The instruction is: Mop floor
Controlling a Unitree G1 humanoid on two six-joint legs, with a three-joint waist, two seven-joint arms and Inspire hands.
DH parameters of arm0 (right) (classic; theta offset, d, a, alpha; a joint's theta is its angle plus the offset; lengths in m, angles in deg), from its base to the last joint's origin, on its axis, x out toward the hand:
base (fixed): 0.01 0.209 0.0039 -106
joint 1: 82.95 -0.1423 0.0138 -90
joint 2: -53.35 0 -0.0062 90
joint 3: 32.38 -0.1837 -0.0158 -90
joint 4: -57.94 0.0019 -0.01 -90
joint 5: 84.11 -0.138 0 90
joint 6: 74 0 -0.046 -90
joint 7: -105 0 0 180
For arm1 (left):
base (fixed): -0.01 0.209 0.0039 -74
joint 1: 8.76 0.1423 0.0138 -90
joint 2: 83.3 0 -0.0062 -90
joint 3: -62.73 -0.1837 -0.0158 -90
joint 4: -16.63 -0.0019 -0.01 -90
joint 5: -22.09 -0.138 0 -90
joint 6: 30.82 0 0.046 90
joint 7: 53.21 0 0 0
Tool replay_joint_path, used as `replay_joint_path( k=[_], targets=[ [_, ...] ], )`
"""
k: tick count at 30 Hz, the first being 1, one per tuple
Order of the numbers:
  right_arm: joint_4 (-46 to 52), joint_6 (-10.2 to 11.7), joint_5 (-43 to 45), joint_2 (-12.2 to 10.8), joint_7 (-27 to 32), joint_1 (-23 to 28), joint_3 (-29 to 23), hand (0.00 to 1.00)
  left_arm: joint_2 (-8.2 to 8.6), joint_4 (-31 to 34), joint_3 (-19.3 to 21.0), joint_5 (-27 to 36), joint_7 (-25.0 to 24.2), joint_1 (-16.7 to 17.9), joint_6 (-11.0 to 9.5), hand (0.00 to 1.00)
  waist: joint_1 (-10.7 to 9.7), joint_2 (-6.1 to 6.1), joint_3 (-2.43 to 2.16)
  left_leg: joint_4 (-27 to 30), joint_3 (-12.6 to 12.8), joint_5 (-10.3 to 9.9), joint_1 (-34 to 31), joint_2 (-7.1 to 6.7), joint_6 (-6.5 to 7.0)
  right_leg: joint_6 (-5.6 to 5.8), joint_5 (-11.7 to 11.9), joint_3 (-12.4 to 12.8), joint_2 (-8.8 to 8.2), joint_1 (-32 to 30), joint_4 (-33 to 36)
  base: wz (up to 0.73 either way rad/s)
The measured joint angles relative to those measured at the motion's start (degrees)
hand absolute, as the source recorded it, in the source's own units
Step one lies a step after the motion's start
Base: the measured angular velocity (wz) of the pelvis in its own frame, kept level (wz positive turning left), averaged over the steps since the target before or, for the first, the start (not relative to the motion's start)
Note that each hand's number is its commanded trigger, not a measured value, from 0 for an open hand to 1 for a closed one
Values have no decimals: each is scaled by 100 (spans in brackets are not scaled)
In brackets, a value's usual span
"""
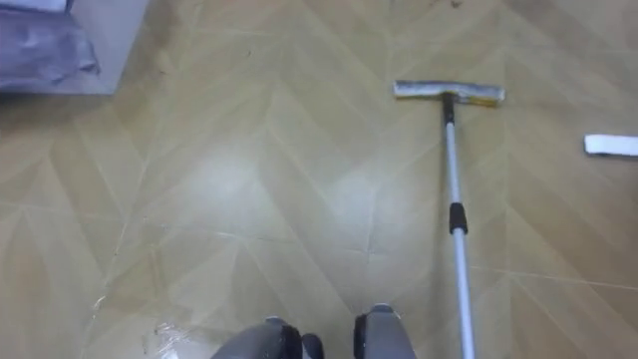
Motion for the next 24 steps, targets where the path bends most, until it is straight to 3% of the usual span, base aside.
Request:
replay_joint_path(
  k=[1, 2, 3, 4, 5, 7, 8, 9, 10, 11, 12, 13, 14, 15, 16, 18, 21, 24],
  targets=[
    [-69, -3, 14, 30, 1, -148, -2, 100, -19, 1, -37, 91, 14, -2, 4, 0, 2, -10, 0, 268, -14, 51, -99, 14, -92, 6, -133, -58, -40, -2, 110, -8],
    [-175, -23, 136, 96, 4, -472, -59, 100, -85, -1, -112, 282, 38, 0, 4, 0, 28, -63, 19, 985, -22, 339, -384, 39, -406, -1, -356, -42, -34, -20, 380, 0],
    [-206, -33, 230, 143, 8, -640, -113, 100, -109, -6, -125, 332, 67, 3, 10, 0, 32, -93, 30, 1348, -31, 597, -543, 76, -496, -11, -450, 2, -18, -18, 504, 0],
    [-221, -37, 322, 254, 32, -977, -125, 100, -162, -8, -239, 430, 128, 12, 37, 0, 92, -222, 47, 1962, -29, 1224, -864, 111, -574, -19, -603, 124, 29, -5, 717, -6],
    [-202, -26, 265, 396, 35, -1273, -87, 100, -195, -7, -357, 465, 132, -5, 41, 0, 217, -324, 71, 2347, -39, 1717, -1138, 84, -570, -48, -711, 234, 48, 18, 874, -3],
    [-12, 35, 127, 591, 33, -1575, -50, 100, -219, 4, -353, 472, 106, -13, 29, 0, 337, -340, 72, 2095, -182, 1525, -1431, 30, -531, -96, -807, 246, 62, 84, 1001, 7],
    [161, 107, 33, 683, 26, -1697, -31, 100, -255, 6, -345, 472, 59, 12, 19, 0, 382, -336, 70, 1313, -221, 1377, -1457, 39, -535, -85, -875, 270, 141, 196, 977, 16],
    [235, 131, -72, 694, 7, -1748, -27, 100, -279, 16, -346, 471, 25, -4, 1, 0, 386, -339, 66, 799, -254, 1375, -1398, 20, -535, -66, -915, 295, 177, 272, 943, 30],
    [306, 204, -374, 692, -48, -1778, 33, 100, -314, -8, -357, 476, -50, 38, -13, 0, 389, -308, 61, -208, -348, 1388, -1196, 30, -553, 15, -1021, 305, 243, 507, 832, 38],
    [332, 241, -628, 645, -92, -1732, 75, 100, -347, -20, -371, 473, -125, 86, -44, 0, 386, -262, 33, -416, -326, 1460, -1032, 3, -380, 108, -1143, 339, 229, 704, 699, 41],
    [333, 238, -722, 632, -131, -1682, 77, 100, -341, -64, -388, 476, -162, 87, -55, 0, 370, -230, -2, -436, -303, 1372, -975, 2, -246, 151, -1171, 329, 228, 815, 580, 37],
    [330, 233, -828, 608, -227, -1565, 78, 100, -327, -119, -390, 463, -222, 61, -54, 0, 359, -224, -25, -495, -175, 1224, -863, 12, -12, 175, -1158, 323, 161, 1009, 386, 26],
    [302, 231, -898, 614, -283, -1401, 76, 100, -294, -118, -378, 405, -253, 50, -55, 0, 362, -193, -28, -504, -40, 1133, -762, 13, 132, 211, -1130, 323, 59, 1119, 330, 9],
    [159, 232, -887, 631, -293, -1274, 102, 100, -249, -124, -356, 355, -247, 76, -50, 0, 360, -177, -20, -457, 78, 945, -657, -50, 250, 339, -1009, 313, -50, 1068, 624, -5],
    [110, 231, -882, 643, -282, -1162, 150, 100, -222, -114, -311, 321, -244, 65, -48, 0, 340, -164, -23, -452, 111, 867, -592, -121, 294, 393, -900, 316, -110, 1016, 827, 0],
    [103, 168, -804, 641, -149, -596, 168, 100, -170, 37, -248, 203, -223, -16, -83, 0, 247, 27, -65, -422, 131, 621, -441, -256, 481, 534, -264, 391, -204, 744, 1503, 9],
    [101, 14, -686, 458, 1, -298, 145, 100, -165, 163, -205, 206, -76, -60, -225, 0, 109, 151, -41, -455, 134, 458, -392, -292, 556, 553, -149, 398, -201, 185, 1689, -8],
    [103, -14, -653, 241, 74, 33, 146, 100, -62, 179, -212, 211, 30, -20, -241, 0, 18, 207, -43, -567, 91, 302, -199, -293, 545, 512, -125, 290, -180, -286, 746, -31]
  ],
)
